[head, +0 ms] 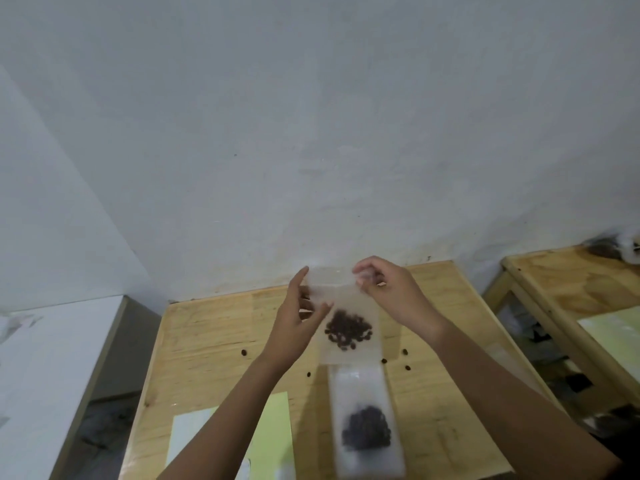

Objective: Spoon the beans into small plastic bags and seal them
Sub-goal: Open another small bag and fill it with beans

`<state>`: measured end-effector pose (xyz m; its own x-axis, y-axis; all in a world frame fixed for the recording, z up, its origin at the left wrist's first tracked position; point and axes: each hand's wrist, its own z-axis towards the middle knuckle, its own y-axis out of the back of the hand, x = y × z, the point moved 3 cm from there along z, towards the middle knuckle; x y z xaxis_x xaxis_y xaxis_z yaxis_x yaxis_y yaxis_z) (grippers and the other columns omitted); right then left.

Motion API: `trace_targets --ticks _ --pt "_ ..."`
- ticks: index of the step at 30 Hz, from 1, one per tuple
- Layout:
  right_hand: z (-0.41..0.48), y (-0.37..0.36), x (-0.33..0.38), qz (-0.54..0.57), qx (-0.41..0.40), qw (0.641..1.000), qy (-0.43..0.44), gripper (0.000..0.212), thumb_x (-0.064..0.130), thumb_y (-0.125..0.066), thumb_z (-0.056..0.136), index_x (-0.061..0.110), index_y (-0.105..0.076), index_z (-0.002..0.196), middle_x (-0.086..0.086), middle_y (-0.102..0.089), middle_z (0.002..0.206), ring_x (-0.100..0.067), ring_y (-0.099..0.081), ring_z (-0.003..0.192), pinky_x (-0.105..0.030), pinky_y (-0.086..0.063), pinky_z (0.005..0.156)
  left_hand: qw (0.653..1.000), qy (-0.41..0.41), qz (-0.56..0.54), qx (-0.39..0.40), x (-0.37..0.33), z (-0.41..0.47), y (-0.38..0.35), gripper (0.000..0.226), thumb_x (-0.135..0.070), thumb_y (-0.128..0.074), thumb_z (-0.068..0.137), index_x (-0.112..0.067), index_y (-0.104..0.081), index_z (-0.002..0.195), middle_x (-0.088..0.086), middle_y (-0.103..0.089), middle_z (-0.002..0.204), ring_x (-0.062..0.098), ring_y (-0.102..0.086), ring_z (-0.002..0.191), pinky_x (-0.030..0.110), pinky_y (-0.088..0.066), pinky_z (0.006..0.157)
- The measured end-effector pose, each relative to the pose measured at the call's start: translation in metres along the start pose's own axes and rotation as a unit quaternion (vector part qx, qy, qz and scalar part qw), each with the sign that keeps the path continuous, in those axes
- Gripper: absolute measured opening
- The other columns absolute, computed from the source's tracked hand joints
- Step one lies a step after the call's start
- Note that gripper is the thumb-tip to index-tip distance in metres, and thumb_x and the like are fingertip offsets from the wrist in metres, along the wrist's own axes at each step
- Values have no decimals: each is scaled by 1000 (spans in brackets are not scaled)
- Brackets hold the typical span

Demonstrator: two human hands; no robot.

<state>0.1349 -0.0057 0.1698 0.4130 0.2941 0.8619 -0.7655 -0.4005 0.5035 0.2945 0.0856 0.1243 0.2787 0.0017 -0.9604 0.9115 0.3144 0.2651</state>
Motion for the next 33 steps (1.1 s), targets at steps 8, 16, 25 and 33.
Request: trace_targets --ticks 8,16,25,33 --pt "2 -7 19 97 -68 993 25 25 5 -62 86 27 -58 97 7 -59 88 5 -56 75 -8 -44 68 994 -7 -96 -48 -29 12 13 34 -15 -67 87 -31 -57 115 14 -69 91 28 -67 88 43 -55 83" --pt "5 -12 23 118 -28 993 3 21 13 -71 79 29 -62 90 5 -64 98 -14 -63 91 -27 -54 79 996 -25 -66 -60 -42 17 19 31 -7 -64 88 -25 -55 111 5 -71 86 20 -68 87 40 -54 86" --pt "5 -7 26 120 -96 988 -34 18 12 -77 75 24 -64 77 8 -68 88 -10 -65 89 -31 -54 81 988 -24 -144 -46 -50 15 9 20 -4 -68 84 -9 -65 102 12 -73 91 17 -71 85 24 -55 78" --pt "-1 -3 26 131 -71 987 -53 20 20 -84 66 21 -68 78 1 -70 86 -23 -67 87 -40 -56 82 988 -18 -154 -16 -51 16 7 15 1 -65 84 -4 -67 98 8 -72 81 15 -70 76 25 -56 75"
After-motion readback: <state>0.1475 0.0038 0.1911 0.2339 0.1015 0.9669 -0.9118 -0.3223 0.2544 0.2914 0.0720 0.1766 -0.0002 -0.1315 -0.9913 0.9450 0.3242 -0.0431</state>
